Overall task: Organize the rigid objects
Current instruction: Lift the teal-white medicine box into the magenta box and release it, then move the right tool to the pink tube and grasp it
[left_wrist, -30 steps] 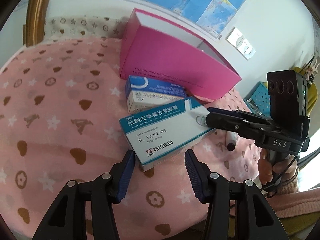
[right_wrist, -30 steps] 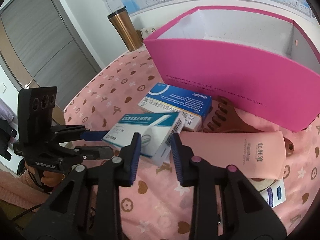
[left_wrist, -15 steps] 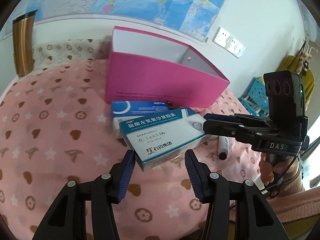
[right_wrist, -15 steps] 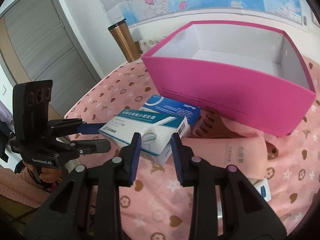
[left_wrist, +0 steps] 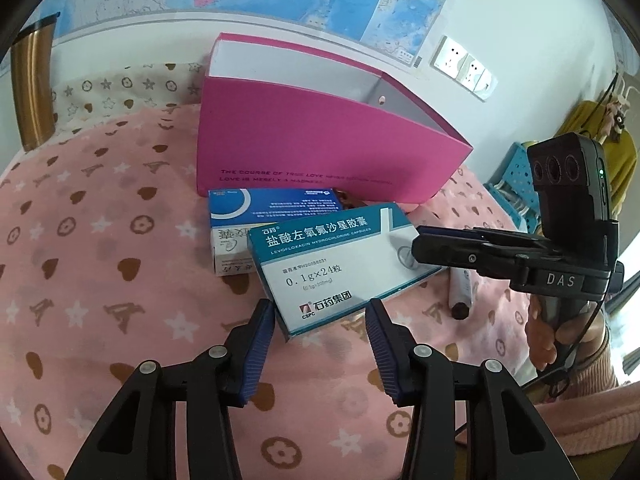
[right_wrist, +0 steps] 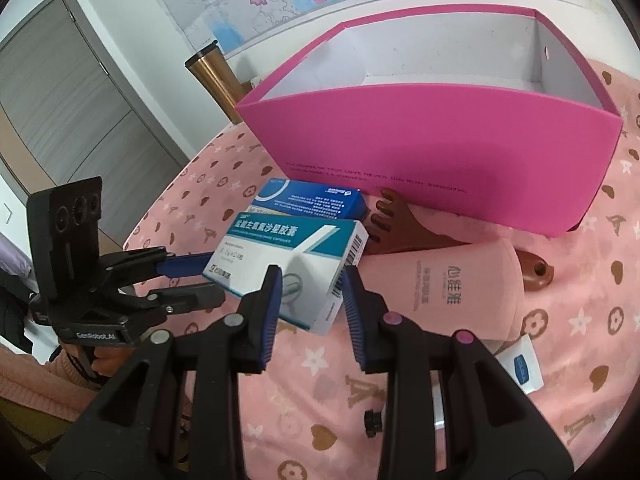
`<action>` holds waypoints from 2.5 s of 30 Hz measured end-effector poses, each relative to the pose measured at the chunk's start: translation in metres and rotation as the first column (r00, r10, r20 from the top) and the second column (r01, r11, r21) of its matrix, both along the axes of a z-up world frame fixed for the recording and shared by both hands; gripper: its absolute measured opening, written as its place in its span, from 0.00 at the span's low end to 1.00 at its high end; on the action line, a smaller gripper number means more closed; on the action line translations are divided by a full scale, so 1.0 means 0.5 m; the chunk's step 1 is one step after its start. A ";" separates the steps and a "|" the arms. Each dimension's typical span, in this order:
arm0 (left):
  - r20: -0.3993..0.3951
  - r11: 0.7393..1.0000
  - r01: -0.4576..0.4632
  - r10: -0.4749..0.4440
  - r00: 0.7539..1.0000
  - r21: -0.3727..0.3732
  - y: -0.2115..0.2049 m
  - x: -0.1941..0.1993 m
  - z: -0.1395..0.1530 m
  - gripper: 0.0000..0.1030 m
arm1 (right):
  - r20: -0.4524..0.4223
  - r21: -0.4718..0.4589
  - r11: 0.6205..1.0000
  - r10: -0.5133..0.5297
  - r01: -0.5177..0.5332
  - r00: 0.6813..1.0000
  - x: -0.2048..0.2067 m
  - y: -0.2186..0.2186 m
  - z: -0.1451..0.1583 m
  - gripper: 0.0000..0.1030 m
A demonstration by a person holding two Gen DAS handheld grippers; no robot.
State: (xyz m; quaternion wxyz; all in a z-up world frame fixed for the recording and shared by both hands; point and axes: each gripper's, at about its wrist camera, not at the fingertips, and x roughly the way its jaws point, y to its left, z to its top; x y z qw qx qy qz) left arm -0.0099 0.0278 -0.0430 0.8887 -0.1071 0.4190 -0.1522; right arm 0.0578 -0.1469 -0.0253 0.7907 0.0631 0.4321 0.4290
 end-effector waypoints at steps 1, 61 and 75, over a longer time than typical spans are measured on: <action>0.003 1.000 0.000 0.000 1.000 0.004 0.000 0.000 0.002 0.46 | -0.001 0.000 1.000 0.003 -0.003 1.000 0.000 0.001 -0.001 0.34; 0.220 0.975 -0.093 0.047 0.974 0.200 0.027 0.198 0.164 0.48 | 0.085 0.006 0.998 -0.060 0.059 0.995 0.221 0.068 0.090 0.34; 0.163 0.993 0.080 -0.093 0.982 0.083 -0.062 0.088 0.116 0.49 | 0.151 0.038 0.989 -0.147 0.143 0.978 0.076 -0.119 0.127 0.41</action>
